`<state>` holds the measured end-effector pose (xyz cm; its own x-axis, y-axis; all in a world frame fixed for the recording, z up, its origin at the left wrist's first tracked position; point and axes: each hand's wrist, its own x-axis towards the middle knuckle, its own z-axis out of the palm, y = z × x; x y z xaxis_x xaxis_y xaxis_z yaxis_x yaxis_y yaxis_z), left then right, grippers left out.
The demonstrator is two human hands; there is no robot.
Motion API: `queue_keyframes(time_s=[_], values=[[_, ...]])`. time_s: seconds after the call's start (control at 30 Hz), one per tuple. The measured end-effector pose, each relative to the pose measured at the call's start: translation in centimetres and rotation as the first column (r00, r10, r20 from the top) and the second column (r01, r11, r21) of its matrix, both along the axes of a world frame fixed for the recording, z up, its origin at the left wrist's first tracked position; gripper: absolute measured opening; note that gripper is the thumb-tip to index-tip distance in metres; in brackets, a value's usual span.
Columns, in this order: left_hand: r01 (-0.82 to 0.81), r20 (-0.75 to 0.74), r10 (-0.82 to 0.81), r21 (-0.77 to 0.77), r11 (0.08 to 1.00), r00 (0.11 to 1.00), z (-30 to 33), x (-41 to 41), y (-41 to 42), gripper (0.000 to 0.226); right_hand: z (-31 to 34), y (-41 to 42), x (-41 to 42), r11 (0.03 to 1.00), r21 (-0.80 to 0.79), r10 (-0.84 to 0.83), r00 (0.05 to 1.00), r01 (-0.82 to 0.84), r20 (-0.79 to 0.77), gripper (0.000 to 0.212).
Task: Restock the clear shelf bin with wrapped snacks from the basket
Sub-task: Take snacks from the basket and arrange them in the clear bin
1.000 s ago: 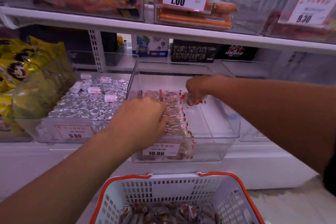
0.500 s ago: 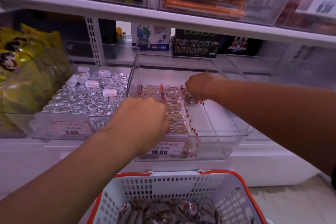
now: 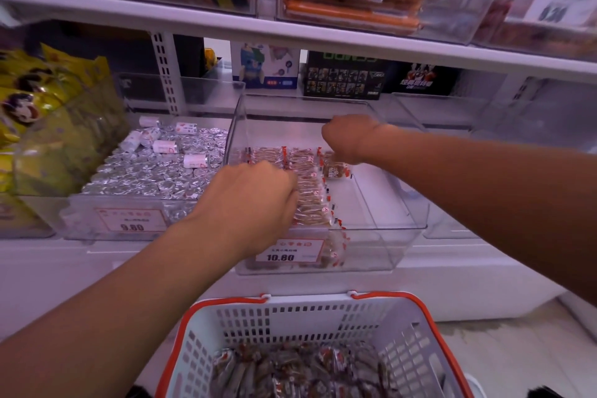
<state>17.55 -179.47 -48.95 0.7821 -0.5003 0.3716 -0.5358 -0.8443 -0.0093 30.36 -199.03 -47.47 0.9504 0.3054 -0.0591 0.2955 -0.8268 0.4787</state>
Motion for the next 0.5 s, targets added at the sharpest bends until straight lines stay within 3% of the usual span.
queue_keyframes(time_s=[0.07,0.13,0.2,0.23,0.27,0.33,0.37,0.4,0.43,0.5], values=[[0.181,0.098,-0.173,-0.082,0.98,0.98,0.5,-0.5,0.1,0.03,1.6,0.7,-2.4,0.993,0.112,0.033,0.995,-0.044,0.099,0.018],[0.447,0.296,-0.401,-0.109,0.888,0.867,0.2,-1.5,0.1,0.031,1.7,0.5,-6.3,0.933,0.299,0.07,0.917,-0.199,0.393,0.022],[0.598,0.406,-0.516,-0.099,0.795,0.754,-1.3,-2.8,-0.1,0.035,-0.3,-0.8,-11.7,0.717,0.469,-0.01,0.665,-0.516,0.746,0.024],[0.625,0.386,-0.554,-0.08,0.776,0.738,-2.7,-3.5,-0.3,0.035,-2.3,-1.3,-14.7,0.579,0.506,-0.087,0.569,-0.64,0.818,0.025],[0.623,0.321,-0.578,-0.051,0.78,0.75,-4.6,-4.2,-0.6,0.031,-5.1,-1.6,-17.4,0.471,0.556,-0.147,0.56,-0.685,0.815,0.026],[0.508,0.015,-0.51,0.067,0.859,0.86,-9.1,-5.7,-1.3,0.022,-11.7,-1.3,-20.6,0.432,0.702,-0.168,0.715,-0.566,0.679,0.027],[0.428,-0.207,-0.392,0.169,0.888,0.896,-11.6,-6.5,-1.3,0.021,-15.4,-1.1,-21.4,0.48,0.788,-0.112,0.864,-0.385,0.49,0.024],[0.361,-0.407,-0.236,0.264,0.894,0.882,-14.0,-7.3,-1.1,0.022,-19.2,-0.7,-22.1,0.559,0.822,-0.053,0.984,-0.112,0.17,0.02],[0.3,-0.552,-0.069,0.339,0.892,0.831,-16.8,-8.1,-0.6,0.025,-22.7,-0.6,-22.8,0.666,0.731,-0.009,0.981,0.149,-0.192,0.022],[0.217,-0.749,0.222,0.439,0.872,0.624,-22.4,-9.7,0.6,0.052,-29.3,-1.4,-24.9,0.788,0.443,-0.028,0.743,0.428,-0.668,0.062]])
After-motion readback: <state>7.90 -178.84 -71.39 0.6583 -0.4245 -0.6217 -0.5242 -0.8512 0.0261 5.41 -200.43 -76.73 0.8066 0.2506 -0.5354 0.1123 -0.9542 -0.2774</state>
